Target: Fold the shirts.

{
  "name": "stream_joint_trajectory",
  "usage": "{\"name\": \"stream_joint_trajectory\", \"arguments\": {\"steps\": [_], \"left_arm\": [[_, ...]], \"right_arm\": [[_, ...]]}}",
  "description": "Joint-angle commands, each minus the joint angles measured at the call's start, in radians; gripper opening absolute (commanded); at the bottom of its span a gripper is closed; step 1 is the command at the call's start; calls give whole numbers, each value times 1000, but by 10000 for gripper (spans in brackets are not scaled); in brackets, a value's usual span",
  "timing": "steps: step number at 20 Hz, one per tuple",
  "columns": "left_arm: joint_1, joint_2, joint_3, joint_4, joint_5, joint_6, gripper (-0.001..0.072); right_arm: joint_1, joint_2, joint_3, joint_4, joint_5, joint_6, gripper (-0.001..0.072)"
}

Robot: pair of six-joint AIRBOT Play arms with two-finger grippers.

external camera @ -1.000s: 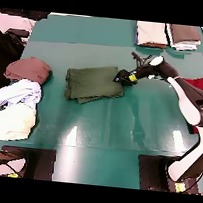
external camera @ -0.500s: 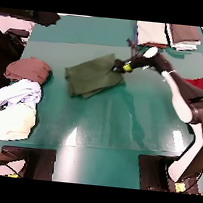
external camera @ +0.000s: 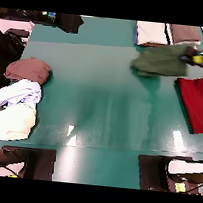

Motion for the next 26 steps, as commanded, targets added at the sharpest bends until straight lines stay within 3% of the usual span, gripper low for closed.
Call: {"name": "stream_joint_trajectory", "arguments": {"steps": [1,8,14,20,26], "left_arm": [[-12,0,0,-6,23,-21,27],[-12,0,0,-6,21,-21,27],[-12,0,0,-6,6,-21,27],[-12,0,-1,-6,-6,-20,27],[-12,0,0,-5,-43,-13,27]], "right_arm": [[-203,74,-67,-11,-2,3,17],[-230,74,68,-10,5,4,17],[-229,79,261,-22,108,35,17],[-240,215,76,-150,92,83,17],[-333,425,-244,-153,98,100,17]]}}
